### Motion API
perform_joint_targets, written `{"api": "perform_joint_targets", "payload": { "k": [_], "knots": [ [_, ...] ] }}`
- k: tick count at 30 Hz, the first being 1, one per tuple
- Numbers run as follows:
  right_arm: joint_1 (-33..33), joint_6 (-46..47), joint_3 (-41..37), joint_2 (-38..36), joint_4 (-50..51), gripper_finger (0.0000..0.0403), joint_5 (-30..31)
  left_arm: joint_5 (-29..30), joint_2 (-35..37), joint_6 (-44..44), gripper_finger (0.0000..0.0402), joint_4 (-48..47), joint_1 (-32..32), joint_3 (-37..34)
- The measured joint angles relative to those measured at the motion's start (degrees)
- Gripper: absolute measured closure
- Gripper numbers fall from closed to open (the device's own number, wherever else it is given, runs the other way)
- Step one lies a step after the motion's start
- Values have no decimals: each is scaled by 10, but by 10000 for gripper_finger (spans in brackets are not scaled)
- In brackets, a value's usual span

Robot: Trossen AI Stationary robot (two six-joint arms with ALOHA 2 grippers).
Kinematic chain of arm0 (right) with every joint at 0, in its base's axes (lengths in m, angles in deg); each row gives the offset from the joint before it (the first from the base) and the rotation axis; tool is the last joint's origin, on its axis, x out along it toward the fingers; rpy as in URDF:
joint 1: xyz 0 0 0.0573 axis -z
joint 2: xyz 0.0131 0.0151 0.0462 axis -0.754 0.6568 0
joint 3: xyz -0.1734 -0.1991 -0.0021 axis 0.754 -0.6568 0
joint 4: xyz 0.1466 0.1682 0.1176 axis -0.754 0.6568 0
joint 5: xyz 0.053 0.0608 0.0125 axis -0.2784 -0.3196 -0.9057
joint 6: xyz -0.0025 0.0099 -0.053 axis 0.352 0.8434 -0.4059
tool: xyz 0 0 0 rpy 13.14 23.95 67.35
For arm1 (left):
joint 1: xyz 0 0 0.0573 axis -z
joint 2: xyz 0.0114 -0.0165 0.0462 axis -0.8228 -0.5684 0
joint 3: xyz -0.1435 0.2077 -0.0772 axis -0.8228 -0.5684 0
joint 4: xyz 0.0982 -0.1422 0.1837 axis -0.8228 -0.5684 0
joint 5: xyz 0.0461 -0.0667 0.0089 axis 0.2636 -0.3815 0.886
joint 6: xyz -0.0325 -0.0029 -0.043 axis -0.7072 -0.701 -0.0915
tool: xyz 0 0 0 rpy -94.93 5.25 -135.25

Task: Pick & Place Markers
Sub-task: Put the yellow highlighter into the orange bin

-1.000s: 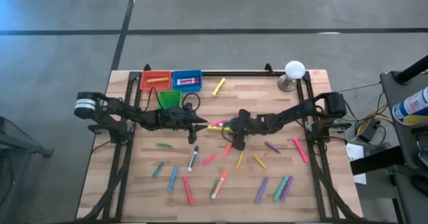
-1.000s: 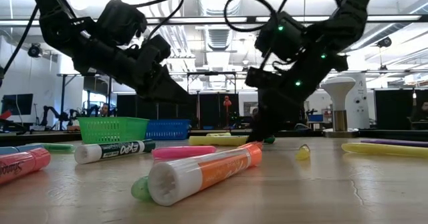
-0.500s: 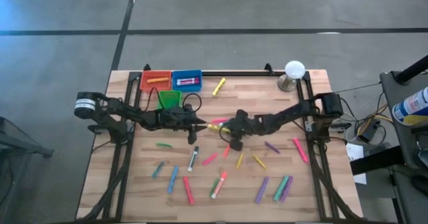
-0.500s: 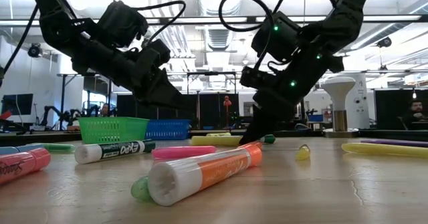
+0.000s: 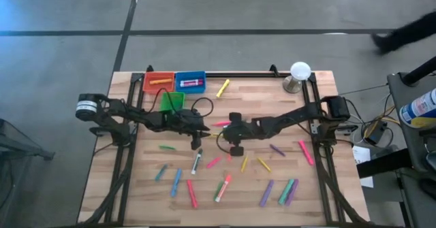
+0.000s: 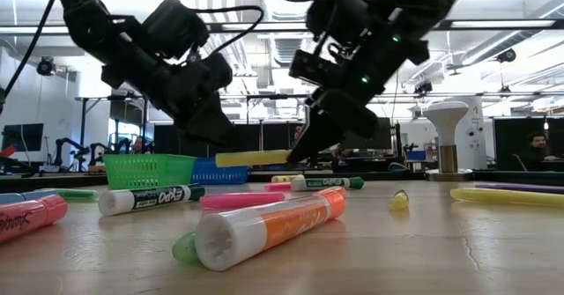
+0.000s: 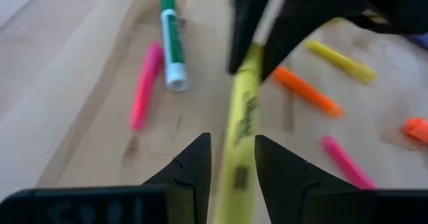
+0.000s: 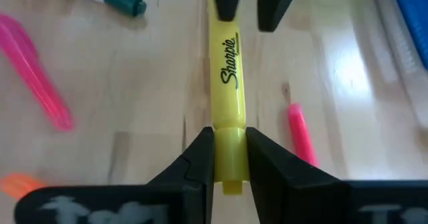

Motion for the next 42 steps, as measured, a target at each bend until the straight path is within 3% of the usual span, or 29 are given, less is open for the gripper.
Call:
{"api": "perform_joint_targets", "payload": {
  "k": [13, 18, 23, 27, 32, 37, 42],
  "knots": [
    [0, -73, 109, 48, 41, 340, 0, 0, 0, 9, 294, -61, 12, 17],
    [1, -75, 118, 62, 41, 336, 1, 21, 1, 13, 330, -82, 15, 17],
    [2, -57, 117, 58, 38, 299, 5, 57, 13, 30, 348, -121, 15, 29],
    [1, -34, 117, 39, 67, 264, 19, 113, 39, 74, 348, -198, 15, 47],
    [-12, -1, 113, 7, 188, 249, 65, 257, 88, 113, 348, -326, -1, 77],
    [-20, 29, 79, -27, 229, 282, 101, 330, 137, 170, 348, -444, -61, 103],
    [-25, 56, 23, -60, 226, 333, 104, 381, 154, 320, 348, -454, -151, 107]
  ]
}}
